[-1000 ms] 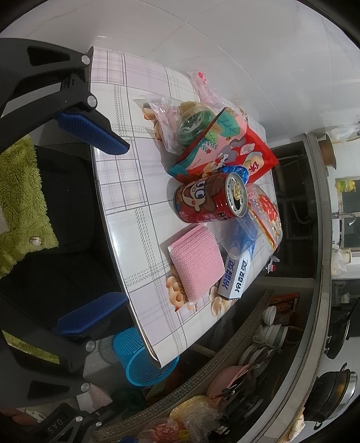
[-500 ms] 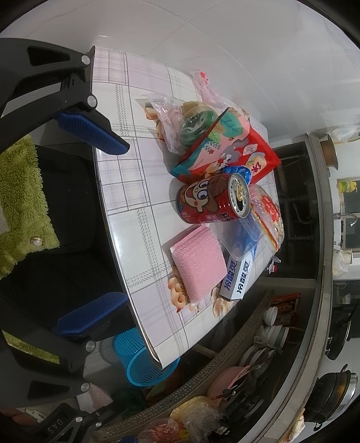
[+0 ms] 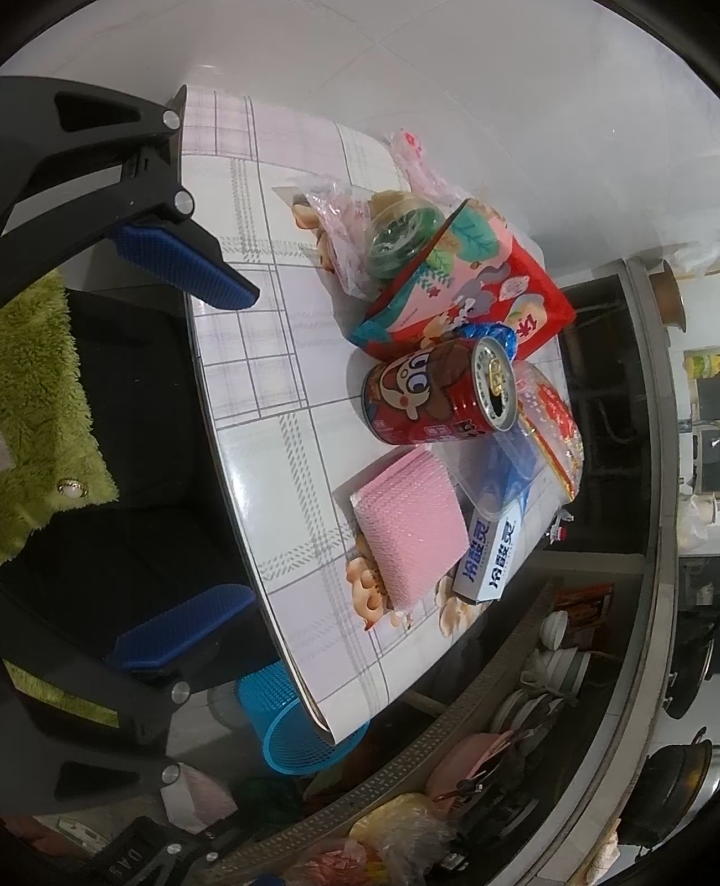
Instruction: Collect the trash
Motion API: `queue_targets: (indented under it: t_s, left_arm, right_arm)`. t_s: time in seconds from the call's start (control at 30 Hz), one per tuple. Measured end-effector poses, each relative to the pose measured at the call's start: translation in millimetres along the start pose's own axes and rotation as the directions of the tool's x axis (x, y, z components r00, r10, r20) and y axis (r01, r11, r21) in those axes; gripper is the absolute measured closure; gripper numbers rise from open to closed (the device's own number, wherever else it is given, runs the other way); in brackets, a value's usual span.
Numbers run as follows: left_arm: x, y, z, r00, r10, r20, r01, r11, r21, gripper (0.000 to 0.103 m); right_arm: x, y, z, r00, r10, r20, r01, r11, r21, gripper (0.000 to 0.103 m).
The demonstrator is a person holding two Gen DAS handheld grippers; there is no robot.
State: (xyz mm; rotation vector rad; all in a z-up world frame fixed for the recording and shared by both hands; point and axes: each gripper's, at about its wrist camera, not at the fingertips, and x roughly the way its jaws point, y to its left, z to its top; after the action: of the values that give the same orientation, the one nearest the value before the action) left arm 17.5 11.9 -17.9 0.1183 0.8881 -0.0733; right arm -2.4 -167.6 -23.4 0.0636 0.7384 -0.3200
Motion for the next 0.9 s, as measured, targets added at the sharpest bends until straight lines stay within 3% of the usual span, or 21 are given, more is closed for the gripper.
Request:
queue_targets:
  t_s: [0.2, 0.3, 0.4, 0.47, 0.6, 0.73, 0.77, 0.87, 0.9]
  left_arm:
    - [10, 6, 5, 0.999, -0.042, 0.013, 0.042, 0.999, 0.008, 0.006]
    - [15, 10, 9, 0.994, -0.099, 0.035, 0.098, 0.995, 0.024, 0.006]
    - [17, 18, 12, 0.975, -0.205, 0.083, 0.203, 0.979, 0.031, 0.006]
    - [19, 26, 13, 0.952, -0.28, 0.127, 0.28, 0.96, 0.02, 0.006]
    - [22, 33, 17, 0.92, -0.35, 0.177, 0.354, 0.935, 0.008, 0.006]
    - [30, 36, 25, 0.905, -0.381, 0.191, 0.387, 0.922, 0.009, 0.006]
    - [33, 37, 26, 0.901, -0.389, 0.19, 0.396, 0.918, 0.005, 0.006]
    - [42, 39, 31, 0.89, -0.42, 0.179, 0.426, 0.905, 0.003, 0.008]
    - [45, 39, 33, 0.888, -0.425, 0.176, 0.431, 0.902, 0.007, 0.013]
  right_arm:
    - [10, 7, 11, 1.0, 0.01, 0.002, -0.01, 1.0, -0.012, 0.008]
    - [15, 9, 24, 0.999, 0.05, 0.023, -0.05, 0.999, -0.003, 0.008]
    - [21, 15, 40, 0.993, 0.111, 0.051, -0.111, 0.994, 0.001, 0.008]
    - [28, 21, 54, 0.984, 0.173, 0.049, -0.174, 0.985, 0.004, 0.008]
    - [50, 37, 85, 0.958, 0.285, 0.01, -0.285, 0.957, 0.043, 0.008]
    - [82, 50, 111, 0.906, 0.421, -0.055, -0.414, 0.904, 0.104, 0.008]
    - [95, 54, 118, 0.877, 0.474, -0.083, -0.461, 0.877, 0.134, 0.008]
    - [123, 67, 126, 0.821, 0.55, -0.154, -0.525, 0.833, 0.176, 0.022]
    - [131, 72, 128, 0.806, 0.567, -0.17, -0.54, 0.822, 0.181, 0.028]
